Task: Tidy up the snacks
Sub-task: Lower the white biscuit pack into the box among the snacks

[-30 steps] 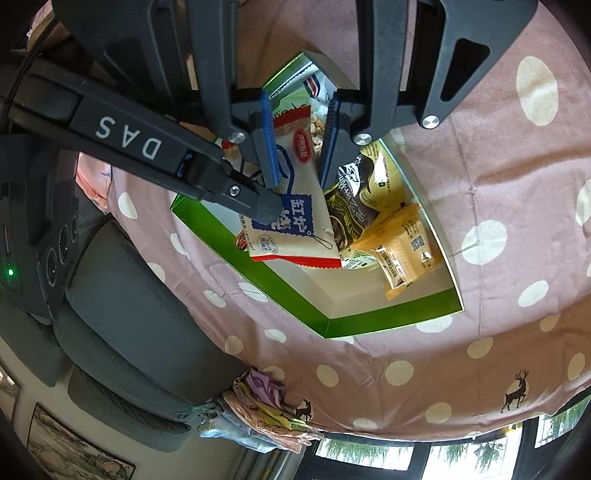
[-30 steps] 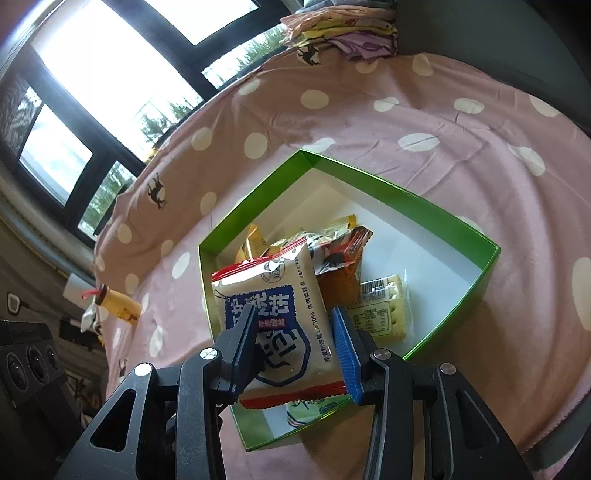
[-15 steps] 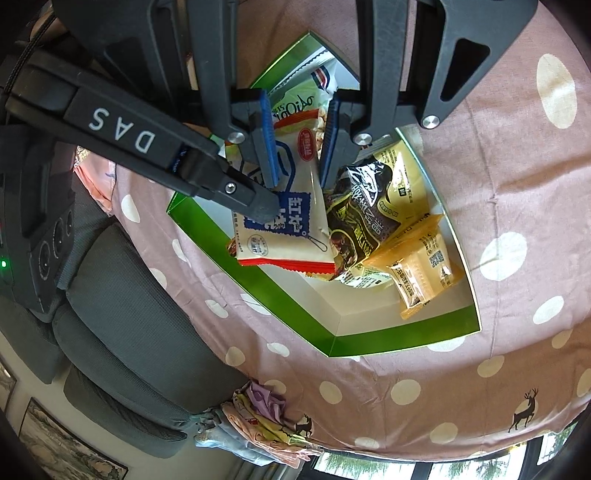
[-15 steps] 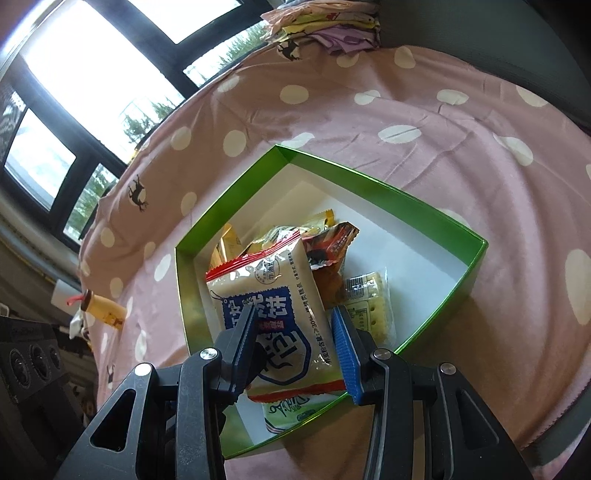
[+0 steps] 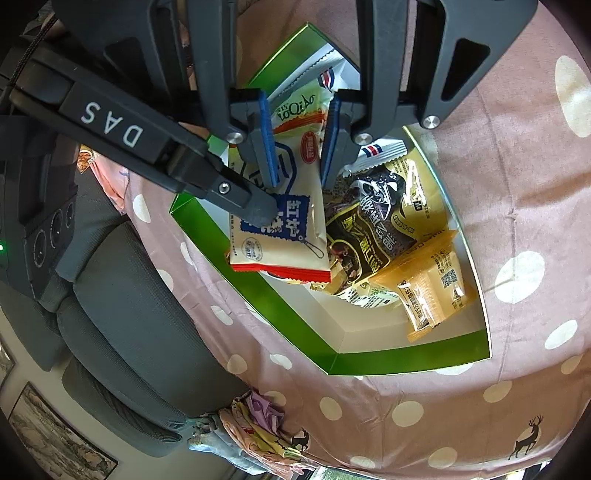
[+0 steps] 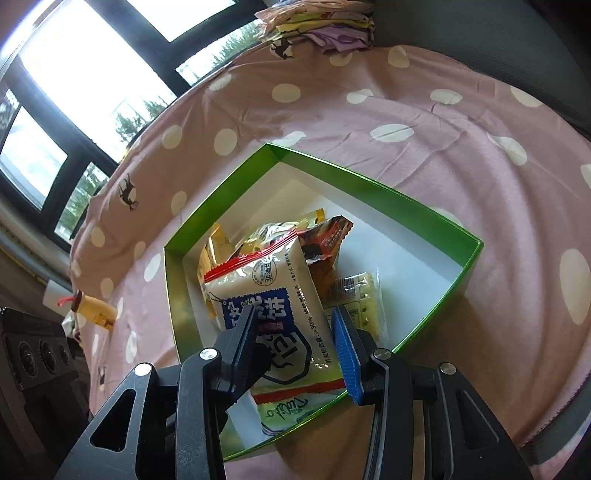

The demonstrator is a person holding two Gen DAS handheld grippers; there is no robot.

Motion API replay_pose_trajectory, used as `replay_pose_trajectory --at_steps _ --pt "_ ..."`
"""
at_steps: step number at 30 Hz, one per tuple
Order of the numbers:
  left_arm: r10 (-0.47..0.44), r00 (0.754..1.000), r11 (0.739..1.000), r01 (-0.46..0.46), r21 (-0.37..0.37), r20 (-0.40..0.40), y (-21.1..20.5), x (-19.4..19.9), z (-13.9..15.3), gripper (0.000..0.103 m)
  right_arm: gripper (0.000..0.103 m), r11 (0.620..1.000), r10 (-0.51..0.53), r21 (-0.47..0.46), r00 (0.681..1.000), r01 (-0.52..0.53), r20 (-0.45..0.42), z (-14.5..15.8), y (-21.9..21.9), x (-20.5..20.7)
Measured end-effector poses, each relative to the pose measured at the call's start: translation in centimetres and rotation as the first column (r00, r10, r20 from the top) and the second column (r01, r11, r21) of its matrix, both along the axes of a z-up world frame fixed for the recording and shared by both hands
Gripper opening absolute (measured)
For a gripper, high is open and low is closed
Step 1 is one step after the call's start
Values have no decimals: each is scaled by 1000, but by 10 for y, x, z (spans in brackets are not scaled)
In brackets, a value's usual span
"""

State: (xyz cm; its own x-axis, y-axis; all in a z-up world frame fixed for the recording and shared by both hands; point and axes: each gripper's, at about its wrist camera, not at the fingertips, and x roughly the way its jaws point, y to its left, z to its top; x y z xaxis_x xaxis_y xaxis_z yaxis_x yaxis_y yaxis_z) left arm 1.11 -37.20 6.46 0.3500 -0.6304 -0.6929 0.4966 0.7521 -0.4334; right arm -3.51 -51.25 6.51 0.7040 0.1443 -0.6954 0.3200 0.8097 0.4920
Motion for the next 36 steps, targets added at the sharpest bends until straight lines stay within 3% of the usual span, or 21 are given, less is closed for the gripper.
replay_pose_trajectory --at_steps 36 --pt "31 999 999 -31 9 -29 3 2 -2 28 44 1000 -20 8 1000 20 -3 -1 -2 -1"
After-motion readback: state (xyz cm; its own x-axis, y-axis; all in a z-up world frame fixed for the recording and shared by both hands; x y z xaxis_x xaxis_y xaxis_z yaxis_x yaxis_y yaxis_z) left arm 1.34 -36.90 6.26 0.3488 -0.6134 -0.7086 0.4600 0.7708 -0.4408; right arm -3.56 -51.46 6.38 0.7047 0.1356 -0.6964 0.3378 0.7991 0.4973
